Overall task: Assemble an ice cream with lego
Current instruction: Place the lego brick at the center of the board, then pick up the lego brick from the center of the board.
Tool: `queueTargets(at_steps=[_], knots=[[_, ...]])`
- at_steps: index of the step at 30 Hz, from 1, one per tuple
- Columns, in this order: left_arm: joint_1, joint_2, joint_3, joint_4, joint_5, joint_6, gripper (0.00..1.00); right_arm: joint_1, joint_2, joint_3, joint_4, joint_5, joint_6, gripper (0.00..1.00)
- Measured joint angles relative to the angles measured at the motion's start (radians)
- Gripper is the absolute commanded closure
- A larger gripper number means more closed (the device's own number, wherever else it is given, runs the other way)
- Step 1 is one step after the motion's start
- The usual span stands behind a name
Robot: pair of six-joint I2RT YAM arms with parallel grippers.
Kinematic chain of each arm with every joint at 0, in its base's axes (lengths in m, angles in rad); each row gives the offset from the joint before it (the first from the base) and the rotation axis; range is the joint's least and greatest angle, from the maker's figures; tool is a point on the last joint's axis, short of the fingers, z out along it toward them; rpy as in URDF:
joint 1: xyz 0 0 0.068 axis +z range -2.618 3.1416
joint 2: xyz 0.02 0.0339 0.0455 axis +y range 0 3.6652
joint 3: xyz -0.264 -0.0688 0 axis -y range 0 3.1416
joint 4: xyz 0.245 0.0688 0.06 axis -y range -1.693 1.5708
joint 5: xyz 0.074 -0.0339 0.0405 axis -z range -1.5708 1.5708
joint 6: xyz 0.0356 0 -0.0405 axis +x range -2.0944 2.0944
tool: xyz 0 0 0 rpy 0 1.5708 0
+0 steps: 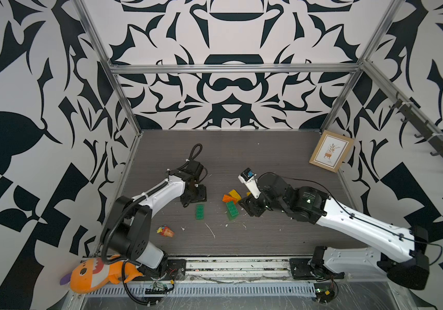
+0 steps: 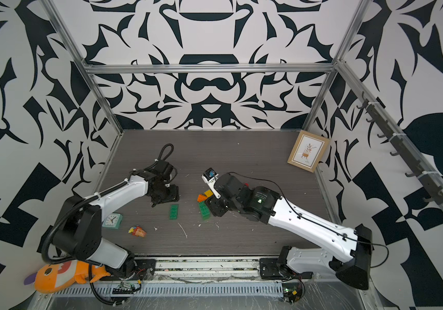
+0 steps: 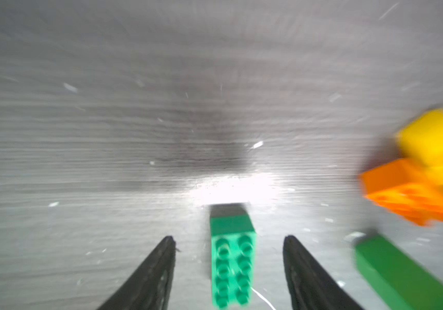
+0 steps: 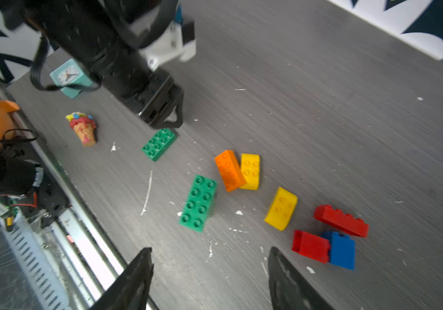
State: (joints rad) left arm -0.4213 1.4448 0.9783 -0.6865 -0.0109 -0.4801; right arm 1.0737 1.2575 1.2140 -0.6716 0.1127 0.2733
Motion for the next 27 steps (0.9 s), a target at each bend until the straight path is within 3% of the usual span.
queueTargets(at_steps=[7, 11, 19, 27], knots=[[0.075, -0.348, 0.259, -0.069, -0.015, 0.092, 0.22, 0.117, 0.277, 0.145, 0.028, 0.006, 0.156, 0.30], [0.078, -0.485, 0.291, -0.076, -0.008, 0.136, 0.21, 0.126, 0.445, 0.208, 0.033, 0.007, 0.223, 0.29], [0.097, -0.563, 0.251, -0.134, -0.007, 0.187, 0.16, 0.126, 0.710, 0.367, 0.032, -0.036, 0.275, 0.27], [0.100, -0.674, 0.240, -0.187, -0.011, 0.196, 0.08, 0.111, 0.858, 0.486, 0.020, -0.076, 0.272, 0.26]])
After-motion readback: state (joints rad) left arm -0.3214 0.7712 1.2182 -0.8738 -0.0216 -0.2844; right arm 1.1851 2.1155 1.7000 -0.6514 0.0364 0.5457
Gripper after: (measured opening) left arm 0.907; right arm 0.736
